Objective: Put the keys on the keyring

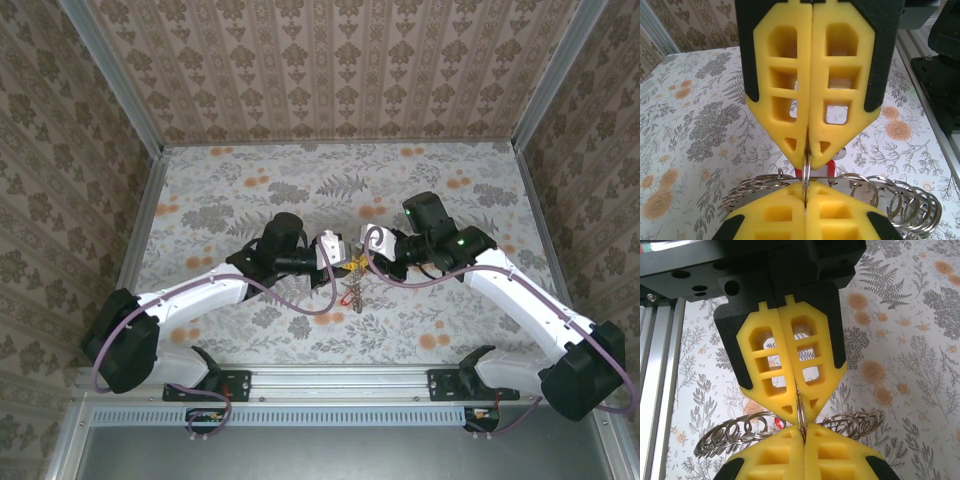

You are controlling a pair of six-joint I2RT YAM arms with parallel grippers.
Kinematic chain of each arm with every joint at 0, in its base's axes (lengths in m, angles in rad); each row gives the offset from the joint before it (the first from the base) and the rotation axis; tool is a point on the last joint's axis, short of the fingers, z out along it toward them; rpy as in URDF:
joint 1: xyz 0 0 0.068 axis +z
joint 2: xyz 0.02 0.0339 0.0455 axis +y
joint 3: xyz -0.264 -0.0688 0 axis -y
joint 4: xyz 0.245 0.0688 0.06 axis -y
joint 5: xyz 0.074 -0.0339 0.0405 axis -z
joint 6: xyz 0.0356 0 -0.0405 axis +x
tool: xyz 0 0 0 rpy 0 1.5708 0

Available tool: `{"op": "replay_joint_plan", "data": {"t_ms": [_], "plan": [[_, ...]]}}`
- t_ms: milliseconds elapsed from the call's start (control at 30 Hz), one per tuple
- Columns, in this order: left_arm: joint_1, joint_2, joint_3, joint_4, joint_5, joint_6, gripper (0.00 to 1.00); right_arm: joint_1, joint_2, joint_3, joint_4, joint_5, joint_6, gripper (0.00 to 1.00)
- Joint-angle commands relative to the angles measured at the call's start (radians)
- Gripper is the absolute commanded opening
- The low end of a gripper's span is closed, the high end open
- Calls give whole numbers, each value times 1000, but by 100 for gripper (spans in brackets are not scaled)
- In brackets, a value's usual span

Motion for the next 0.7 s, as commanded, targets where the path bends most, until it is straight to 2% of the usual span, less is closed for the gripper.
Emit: {"op": "replay_joint_plan", "data": {"t_ms": [0,167,300,500,667], "plan": [[-7,0,33,35,40,-1,0,19,10,41,-54,19,-17,5],[-2,-2,3,120,71,-50,0,16,-24,-10,23,6,11,14],[9,-7,-26,191,98,-93,0,-34,-48,-77,129,-84,62,18],[22,-22,-54,238,116,-124,0,-80,-64,-142,192,-158,96,19],[26,-21,-60,244,117,-132,0,-85,-89,-169,210,-156,103,20]]}}
